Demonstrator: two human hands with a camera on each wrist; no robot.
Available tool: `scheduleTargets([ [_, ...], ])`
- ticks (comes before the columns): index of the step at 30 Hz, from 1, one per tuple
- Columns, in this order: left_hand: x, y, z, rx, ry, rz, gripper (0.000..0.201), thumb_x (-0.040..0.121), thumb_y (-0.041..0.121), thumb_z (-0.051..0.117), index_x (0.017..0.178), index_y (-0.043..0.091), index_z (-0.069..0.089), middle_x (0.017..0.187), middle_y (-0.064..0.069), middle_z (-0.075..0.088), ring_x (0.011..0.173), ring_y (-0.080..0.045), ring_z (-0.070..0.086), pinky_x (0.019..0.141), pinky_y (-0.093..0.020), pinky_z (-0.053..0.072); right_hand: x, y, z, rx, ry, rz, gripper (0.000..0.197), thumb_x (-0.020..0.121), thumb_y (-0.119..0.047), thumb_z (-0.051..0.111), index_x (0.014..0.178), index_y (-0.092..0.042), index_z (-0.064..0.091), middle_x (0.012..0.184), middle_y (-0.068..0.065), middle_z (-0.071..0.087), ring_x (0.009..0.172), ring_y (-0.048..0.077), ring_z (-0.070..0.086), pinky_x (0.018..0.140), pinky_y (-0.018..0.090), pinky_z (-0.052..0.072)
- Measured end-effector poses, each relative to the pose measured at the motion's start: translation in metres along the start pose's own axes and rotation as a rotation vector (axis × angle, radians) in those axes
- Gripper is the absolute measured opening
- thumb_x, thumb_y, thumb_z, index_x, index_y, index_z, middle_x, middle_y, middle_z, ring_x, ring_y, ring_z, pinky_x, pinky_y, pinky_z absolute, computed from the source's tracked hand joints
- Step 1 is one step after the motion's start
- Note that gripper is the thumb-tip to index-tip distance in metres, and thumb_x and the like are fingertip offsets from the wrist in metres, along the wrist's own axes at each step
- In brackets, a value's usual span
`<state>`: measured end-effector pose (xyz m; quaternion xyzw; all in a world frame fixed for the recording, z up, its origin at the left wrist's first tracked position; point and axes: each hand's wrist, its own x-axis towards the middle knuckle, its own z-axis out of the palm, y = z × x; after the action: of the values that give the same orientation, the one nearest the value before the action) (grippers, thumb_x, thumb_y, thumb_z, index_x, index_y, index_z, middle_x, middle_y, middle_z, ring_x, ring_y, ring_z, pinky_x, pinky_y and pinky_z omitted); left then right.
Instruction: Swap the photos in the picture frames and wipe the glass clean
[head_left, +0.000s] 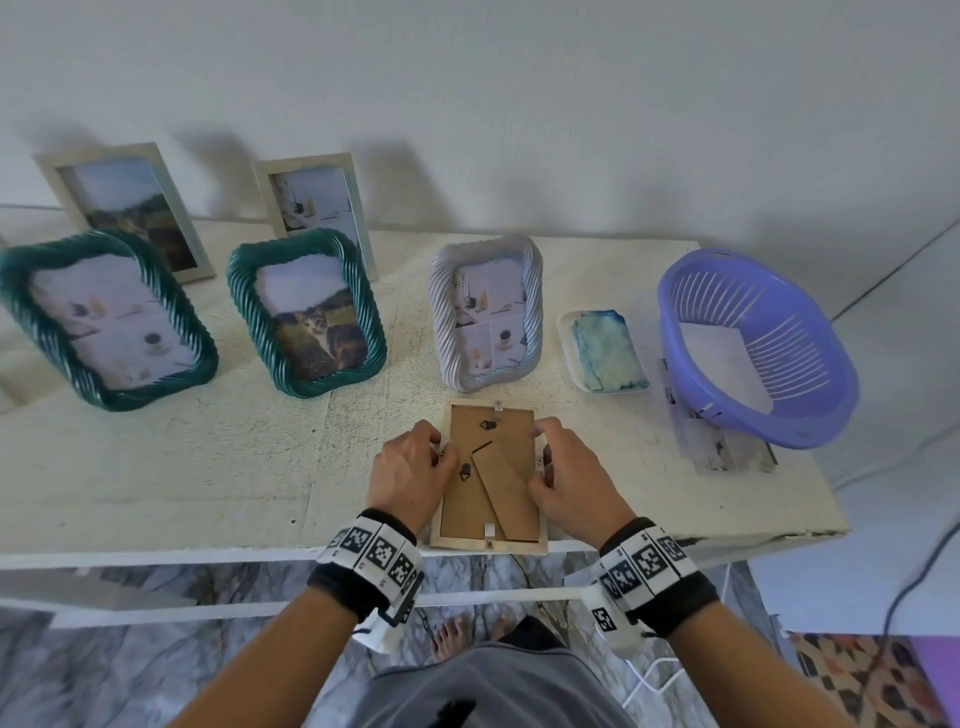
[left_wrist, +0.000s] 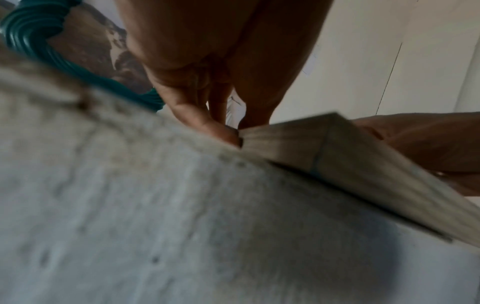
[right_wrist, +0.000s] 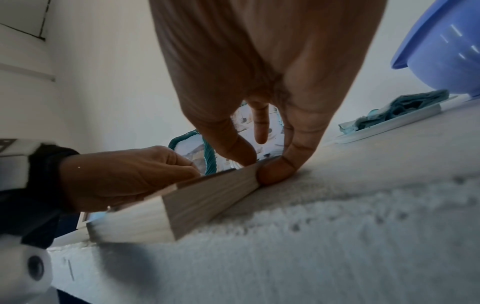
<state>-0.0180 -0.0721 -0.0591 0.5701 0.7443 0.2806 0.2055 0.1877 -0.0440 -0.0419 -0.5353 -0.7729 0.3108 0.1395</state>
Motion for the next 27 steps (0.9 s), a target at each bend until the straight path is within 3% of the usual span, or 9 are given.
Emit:
scheduleTargets([
  [5,0.002,0.004,-0.003,-0.052,0.003,-0.108,0.017,0.089,0.029,0.063,0.083,0.014,0.058,0.072,0.000,0.064,0.068,-0.021,0.059,0.065,-0.029,0.042,0.000,-0.002,0.002,-0.018,-0.015,0.017,0.048,0.088,-0.014,0.057,0.132,-0.019,0.038,0.102,0.002,0.049,0.080,0.013,0.049,0.068,0.025,0.037],
  [10,0.005,-0.003,-0.008,-0.094,-0.072,-0.088,0.016,0.088,0.028,0.065,0.085,0.014,0.058,0.070,0.002,0.065,0.070,-0.019,0.061,0.064,-0.026,0.043,0.016,-0.009,-0.008,-0.178,-0.039,-0.003,0.041,0.091,-0.027,0.052,0.129,-0.017,0.041,0.081,-0.002,0.052,0.068,0.012,0.051,0.055,0.026,0.036],
  [14,0.001,-0.009,-0.007,-0.116,-0.063,-0.047,0.017,0.089,0.031,0.067,0.088,0.015,0.062,0.071,0.005,0.067,0.067,-0.011,0.062,0.061,-0.023,0.044,0.044,-0.020,-0.014,-0.365,0.096,-0.018,0.036,0.095,-0.040,0.050,0.119,-0.014,0.052,0.105,0.006,0.053,0.091,0.022,0.053,0.070,0.034,0.051],
  [16,0.000,-0.011,-0.007,-0.143,-0.053,-0.051,0.016,0.089,0.033,0.068,0.090,0.018,0.064,0.071,0.009,0.067,0.068,-0.008,0.063,0.066,-0.026,0.050,0.057,-0.023,-0.012,-0.350,0.064,-0.030,0.036,0.095,-0.042,0.051,0.116,-0.013,0.056,0.107,0.006,0.054,0.095,0.023,0.054,0.074,0.034,0.051],
  [20,0.000,-0.013,-0.007,-0.166,-0.046,-0.059,0.014,0.088,0.034,0.069,0.093,0.021,0.066,0.068,0.012,0.065,0.067,-0.005,0.063,0.069,-0.027,0.052,0.071,-0.024,-0.006,-0.408,0.022,0.001,0.035,0.092,-0.045,0.054,0.102,-0.011,0.059,0.103,0.008,0.055,0.096,0.026,0.052,0.072,0.032,0.046],
  [27,0.000,-0.016,-0.005,-0.176,-0.016,-0.048,0.014,0.087,0.033,0.070,0.091,0.021,0.067,0.066,0.012,0.064,0.064,-0.005,0.062,0.068,-0.029,0.054,0.076,-0.022,-0.005,-0.419,0.030,-0.052,0.031,0.090,-0.040,0.057,0.092,-0.010,0.059,0.097,0.008,0.056,0.090,0.027,0.053,0.067,0.034,0.046],
])
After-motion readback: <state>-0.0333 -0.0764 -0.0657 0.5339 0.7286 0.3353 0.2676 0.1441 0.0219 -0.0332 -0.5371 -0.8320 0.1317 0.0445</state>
